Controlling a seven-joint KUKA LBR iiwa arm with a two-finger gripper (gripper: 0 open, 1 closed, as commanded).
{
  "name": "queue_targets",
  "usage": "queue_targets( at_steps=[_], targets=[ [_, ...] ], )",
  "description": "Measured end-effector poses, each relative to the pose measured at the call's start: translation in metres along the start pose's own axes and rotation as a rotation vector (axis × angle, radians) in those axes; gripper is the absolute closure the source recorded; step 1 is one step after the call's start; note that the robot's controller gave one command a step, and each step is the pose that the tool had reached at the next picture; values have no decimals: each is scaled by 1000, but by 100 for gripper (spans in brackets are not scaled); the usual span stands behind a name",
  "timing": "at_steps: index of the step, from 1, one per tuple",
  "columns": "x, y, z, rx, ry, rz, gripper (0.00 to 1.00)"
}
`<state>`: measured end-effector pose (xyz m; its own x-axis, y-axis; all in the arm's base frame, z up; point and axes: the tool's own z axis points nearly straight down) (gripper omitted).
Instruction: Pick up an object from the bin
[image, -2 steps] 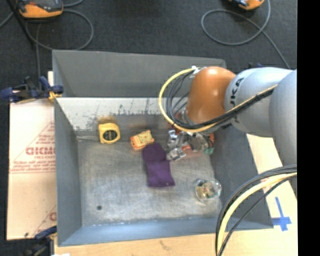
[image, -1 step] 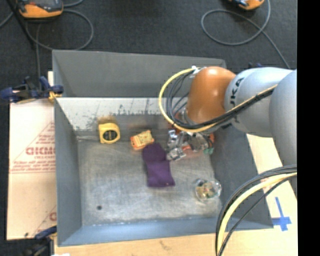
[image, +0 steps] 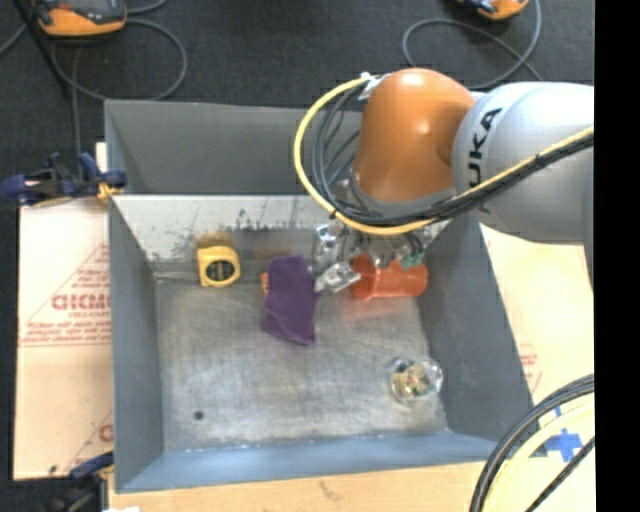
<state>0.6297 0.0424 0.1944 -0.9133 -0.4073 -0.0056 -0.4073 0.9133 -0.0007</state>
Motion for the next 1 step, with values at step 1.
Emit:
queue_targets(
  at_steps=[1],
  targets=[
    [0, 0, 0, 0, 0, 0, 100]
  ],
)
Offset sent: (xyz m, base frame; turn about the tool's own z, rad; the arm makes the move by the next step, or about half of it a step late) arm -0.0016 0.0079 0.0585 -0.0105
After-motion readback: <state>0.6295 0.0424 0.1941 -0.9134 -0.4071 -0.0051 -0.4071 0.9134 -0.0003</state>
